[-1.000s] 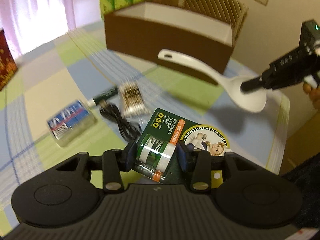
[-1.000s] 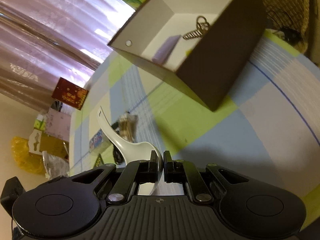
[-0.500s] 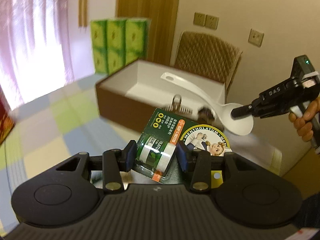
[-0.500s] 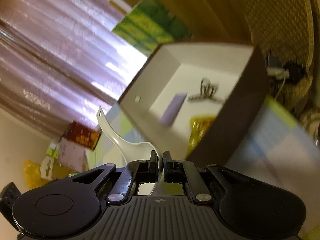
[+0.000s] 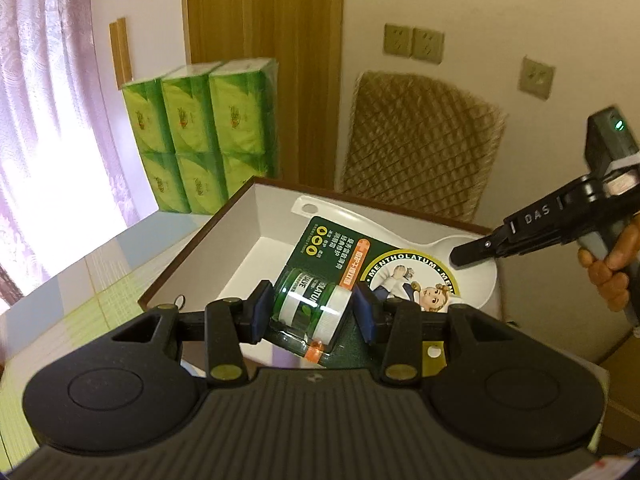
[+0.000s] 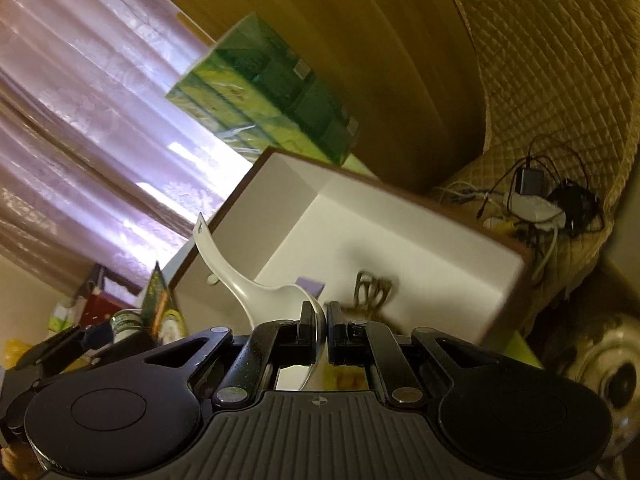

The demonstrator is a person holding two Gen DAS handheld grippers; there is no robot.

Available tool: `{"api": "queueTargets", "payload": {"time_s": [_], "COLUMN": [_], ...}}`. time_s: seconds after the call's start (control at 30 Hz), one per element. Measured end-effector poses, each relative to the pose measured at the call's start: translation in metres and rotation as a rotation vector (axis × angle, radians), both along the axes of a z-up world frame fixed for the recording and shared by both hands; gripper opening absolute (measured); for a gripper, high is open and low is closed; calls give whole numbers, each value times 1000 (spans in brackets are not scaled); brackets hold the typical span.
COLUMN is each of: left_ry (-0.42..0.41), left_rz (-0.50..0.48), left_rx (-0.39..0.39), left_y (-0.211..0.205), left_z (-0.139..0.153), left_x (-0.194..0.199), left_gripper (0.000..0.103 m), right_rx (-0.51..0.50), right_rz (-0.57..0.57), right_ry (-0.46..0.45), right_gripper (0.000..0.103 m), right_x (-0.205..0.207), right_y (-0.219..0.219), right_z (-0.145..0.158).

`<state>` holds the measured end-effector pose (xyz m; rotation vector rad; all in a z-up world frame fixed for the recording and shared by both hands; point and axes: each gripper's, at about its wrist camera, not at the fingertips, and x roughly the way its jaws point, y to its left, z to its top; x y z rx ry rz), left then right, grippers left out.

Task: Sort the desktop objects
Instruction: 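Carry the spoon and green pack into the brown box and open both tools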

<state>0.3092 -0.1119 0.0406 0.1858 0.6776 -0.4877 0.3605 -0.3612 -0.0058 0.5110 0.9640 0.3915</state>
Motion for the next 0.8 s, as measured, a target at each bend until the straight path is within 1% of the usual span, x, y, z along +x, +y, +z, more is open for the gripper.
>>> {"api": "queueTargets", "payload": {"time_s": [0.1, 0.2, 0.37, 0.6, 0.8], "left_ry": [38, 70, 129, 180, 202], "left_rz": [33, 51, 90, 129, 127], "left_rx": [50, 104, 200, 272, 330], "left_y": [-9, -13, -14, -14, -17], "left_z": [-16, -31, -58, -85, -103], "left_x": [28, 51, 82, 108, 119], "left_gripper": [38, 38, 38, 38, 39], "right_rx": [-29, -79, -169, -260, -284], "right_rz": [3, 13, 45, 71, 84], "right_ry": [25, 47, 49, 39, 49], "right_gripper": [2, 2, 2, 2, 2], "right_x": [25, 46, 71, 89, 93], "right_y": [11, 24, 46, 66, 74], "right_z": [-11, -22, -39, -57, -67]}}
